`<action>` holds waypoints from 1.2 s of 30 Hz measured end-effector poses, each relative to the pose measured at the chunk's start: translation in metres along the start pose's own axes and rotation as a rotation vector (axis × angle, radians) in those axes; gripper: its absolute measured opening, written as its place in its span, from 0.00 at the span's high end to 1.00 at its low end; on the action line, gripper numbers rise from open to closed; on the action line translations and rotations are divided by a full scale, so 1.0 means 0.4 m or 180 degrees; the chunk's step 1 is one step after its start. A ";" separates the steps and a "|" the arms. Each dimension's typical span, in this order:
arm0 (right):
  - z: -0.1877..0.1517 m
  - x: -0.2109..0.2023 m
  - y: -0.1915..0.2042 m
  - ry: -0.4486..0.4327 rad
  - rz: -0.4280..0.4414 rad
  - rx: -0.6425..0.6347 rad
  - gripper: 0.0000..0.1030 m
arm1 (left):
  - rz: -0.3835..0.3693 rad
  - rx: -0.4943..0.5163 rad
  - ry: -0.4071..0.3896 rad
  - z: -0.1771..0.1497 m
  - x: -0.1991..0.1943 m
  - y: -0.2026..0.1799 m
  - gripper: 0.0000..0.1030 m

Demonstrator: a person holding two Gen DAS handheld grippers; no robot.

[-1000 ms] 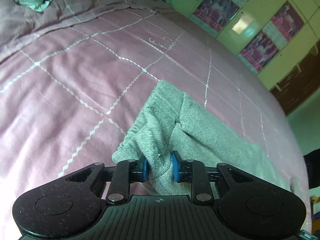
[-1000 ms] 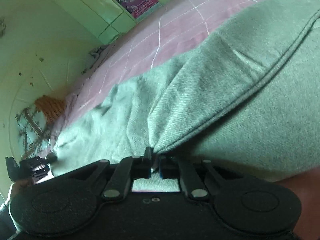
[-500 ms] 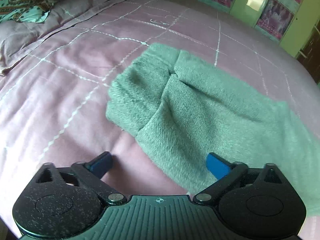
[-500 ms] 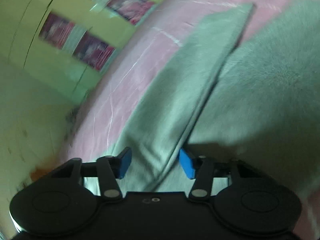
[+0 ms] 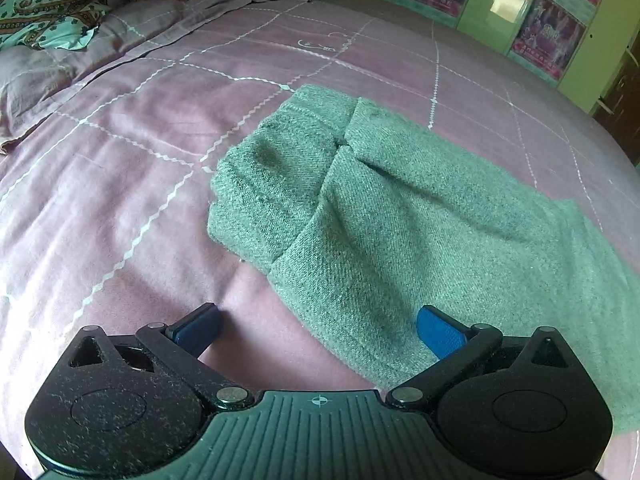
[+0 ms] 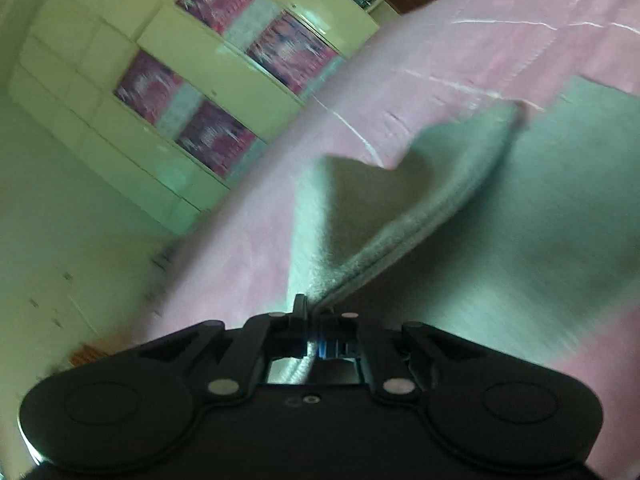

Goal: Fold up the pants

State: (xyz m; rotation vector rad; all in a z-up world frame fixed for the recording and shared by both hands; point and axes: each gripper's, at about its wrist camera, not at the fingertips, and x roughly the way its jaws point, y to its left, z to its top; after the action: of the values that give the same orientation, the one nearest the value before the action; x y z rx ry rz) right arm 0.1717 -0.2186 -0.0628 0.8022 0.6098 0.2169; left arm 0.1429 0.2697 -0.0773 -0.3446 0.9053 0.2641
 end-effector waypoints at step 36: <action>0.056 -0.234 -0.191 -0.0730 -0.1082 0.0481 0.96 | -0.0135 0.0094 0.0019 0.008 -0.003 0.015 0.00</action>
State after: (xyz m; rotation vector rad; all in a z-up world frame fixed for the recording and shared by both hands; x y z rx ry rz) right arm 0.1060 -0.3225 -0.0665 0.8412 0.5396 -0.2318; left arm 0.1422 0.2763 -0.0756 -0.3372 0.9058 0.2106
